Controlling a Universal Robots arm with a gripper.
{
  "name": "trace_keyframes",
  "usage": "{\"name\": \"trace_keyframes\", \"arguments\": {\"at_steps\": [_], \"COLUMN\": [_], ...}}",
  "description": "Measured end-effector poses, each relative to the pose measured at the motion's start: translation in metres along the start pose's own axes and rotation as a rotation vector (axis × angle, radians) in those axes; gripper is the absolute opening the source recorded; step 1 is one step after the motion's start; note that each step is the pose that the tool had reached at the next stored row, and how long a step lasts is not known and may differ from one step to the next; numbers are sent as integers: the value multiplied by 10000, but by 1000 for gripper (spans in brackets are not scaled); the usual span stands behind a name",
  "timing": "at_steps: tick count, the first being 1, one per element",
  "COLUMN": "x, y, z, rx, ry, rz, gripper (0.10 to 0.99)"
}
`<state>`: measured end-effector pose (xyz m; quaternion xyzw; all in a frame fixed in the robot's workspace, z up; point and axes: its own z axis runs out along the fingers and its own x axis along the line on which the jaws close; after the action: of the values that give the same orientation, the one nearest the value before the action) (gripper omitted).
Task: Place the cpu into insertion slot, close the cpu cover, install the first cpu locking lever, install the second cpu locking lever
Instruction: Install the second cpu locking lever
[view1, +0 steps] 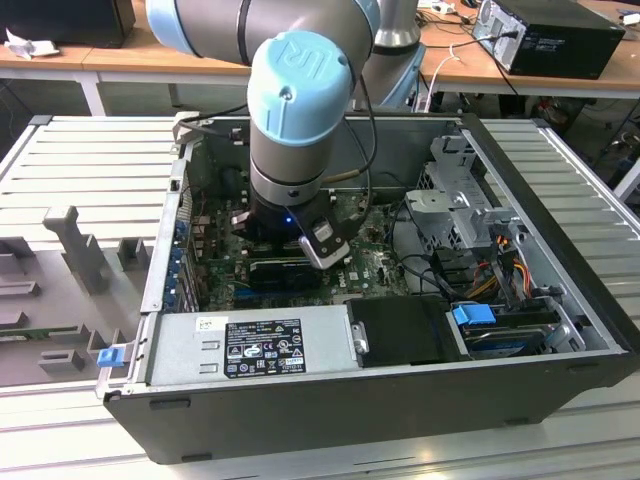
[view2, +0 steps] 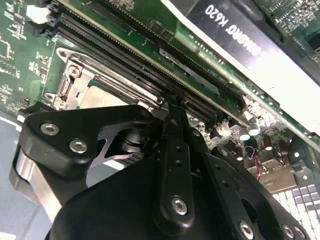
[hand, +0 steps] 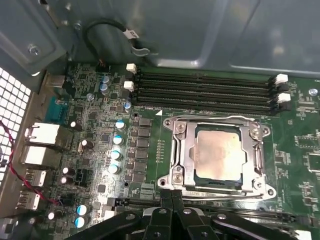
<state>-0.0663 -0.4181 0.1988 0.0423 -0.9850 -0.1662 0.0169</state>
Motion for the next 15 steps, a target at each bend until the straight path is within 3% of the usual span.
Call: {"name": "trace_keyframes", "arguments": {"at_steps": [2,5,9,13,15], "x": [8,6,11,58,58], "y": [-4,-7,-8,-10,14], "z": [21,46,77,100,40], "rx": [-215,-386,-543,-583,-605], "ry": [-17,-31,-43,-43,-52], "rz": [-9,-18,-26,-26,-31], "gripper": [106,106,106,106,106]}}
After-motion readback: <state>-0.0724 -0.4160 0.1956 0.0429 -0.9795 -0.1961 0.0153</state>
